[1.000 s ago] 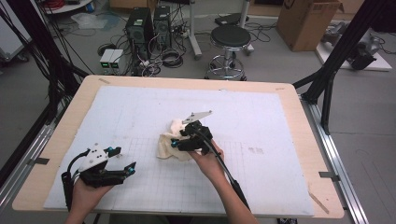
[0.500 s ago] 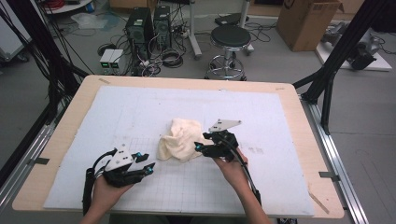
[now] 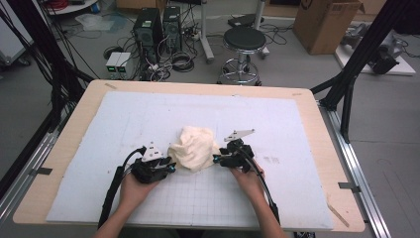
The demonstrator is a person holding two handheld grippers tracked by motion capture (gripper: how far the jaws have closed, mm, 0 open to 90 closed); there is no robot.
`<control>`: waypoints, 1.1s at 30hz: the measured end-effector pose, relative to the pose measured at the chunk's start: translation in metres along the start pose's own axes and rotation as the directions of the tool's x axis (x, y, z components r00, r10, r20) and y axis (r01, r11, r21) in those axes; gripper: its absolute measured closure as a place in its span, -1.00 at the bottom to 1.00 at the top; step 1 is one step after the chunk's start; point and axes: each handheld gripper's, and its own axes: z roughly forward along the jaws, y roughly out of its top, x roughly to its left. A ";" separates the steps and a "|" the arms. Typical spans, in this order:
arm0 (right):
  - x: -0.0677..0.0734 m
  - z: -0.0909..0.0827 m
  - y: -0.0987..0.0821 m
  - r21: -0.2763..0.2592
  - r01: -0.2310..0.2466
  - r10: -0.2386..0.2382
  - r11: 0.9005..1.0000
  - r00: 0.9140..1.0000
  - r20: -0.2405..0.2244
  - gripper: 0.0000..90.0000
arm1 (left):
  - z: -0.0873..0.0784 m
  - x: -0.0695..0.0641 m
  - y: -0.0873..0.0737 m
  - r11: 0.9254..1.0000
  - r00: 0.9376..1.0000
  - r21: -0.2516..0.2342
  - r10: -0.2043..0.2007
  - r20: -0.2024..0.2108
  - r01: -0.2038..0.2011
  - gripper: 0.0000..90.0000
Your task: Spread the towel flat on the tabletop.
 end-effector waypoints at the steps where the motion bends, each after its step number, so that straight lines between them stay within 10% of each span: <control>1: -0.001 0.000 0.000 -0.003 -0.004 0.004 1.000 1.000 -0.002 0.42 | 0.001 0.001 0.000 1.000 1.000 0.000 -0.003 -0.004 0.003 0.66; 8: -0.002 0.002 0.000 0.002 0.017 -0.017 1.000 1.000 -0.015 0.96 | -0.006 0.008 0.001 1.000 1.000 -0.015 -0.005 -0.007 0.005 0.91; 27: 0.017 -0.064 -0.010 -0.077 0.101 -0.100 0.992 0.995 0.018 0.98 | -0.092 0.049 0.025 0.990 1.000 -0.144 0.010 0.012 -0.008 0.92; 33: 0.027 -0.077 -0.015 -0.098 0.118 -0.117 0.988 0.993 0.014 0.98 | -0.084 0.061 0.031 0.994 1.000 -0.108 -0.005 -0.007 0.004 0.91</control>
